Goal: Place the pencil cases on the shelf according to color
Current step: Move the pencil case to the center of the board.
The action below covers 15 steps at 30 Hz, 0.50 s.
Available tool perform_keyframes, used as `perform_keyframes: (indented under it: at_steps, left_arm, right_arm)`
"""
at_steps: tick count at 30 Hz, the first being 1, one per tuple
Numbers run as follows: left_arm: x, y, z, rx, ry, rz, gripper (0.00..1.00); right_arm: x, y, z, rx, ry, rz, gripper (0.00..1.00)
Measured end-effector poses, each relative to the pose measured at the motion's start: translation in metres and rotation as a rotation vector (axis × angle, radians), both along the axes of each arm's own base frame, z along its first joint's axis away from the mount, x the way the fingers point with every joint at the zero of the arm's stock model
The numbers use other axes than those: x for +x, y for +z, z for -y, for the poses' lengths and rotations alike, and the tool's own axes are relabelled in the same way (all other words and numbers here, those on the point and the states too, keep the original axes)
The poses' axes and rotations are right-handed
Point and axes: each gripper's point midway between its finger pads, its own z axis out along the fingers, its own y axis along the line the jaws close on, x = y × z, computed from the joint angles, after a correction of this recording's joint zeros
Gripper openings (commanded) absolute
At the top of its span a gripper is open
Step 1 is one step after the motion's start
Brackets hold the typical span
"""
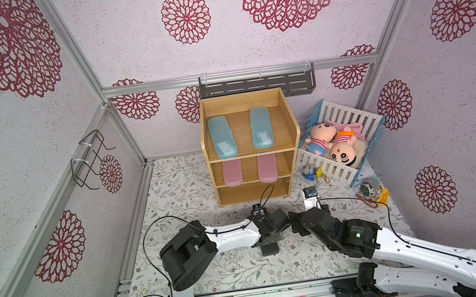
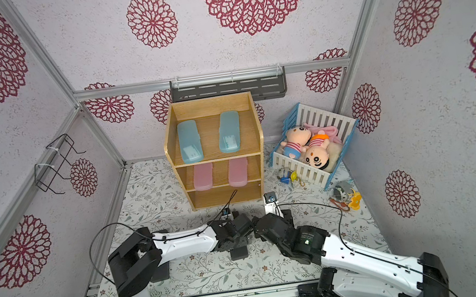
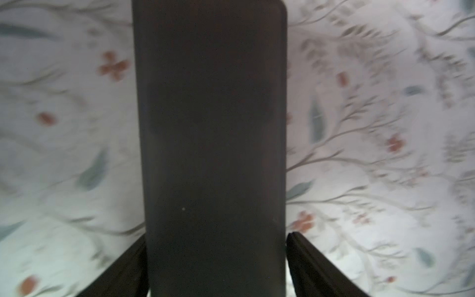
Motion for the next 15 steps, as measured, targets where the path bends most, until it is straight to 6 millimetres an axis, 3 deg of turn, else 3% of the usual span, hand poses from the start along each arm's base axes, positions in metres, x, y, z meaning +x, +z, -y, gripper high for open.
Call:
perform_keyframes:
  at_steps: [3, 7, 10, 15]
  left_arm:
    - [0.006, 0.010, 0.022, -0.031, -0.021, 0.020, 0.96]
    - [0.004, 0.020, 0.024, -0.039, -0.029, 0.043, 0.98]
    - [-0.001, 0.028, 0.005, 0.000, -0.017, 0.053, 0.97]
    - [-0.014, 0.059, -0.046, 0.074, 0.045, 0.083, 0.97]
  right_arm:
    - [-0.002, 0.007, 0.017, 0.040, -0.073, 0.026, 0.91]
    - [-0.009, 0.011, 0.022, 0.094, -0.079, 0.031, 0.96]
    - [-0.011, 0.013, 0.023, 0.122, -0.076, 0.031, 0.99]
    - [-0.008, 0.011, 0.018, 0.160, -0.069, 0.002, 0.99]
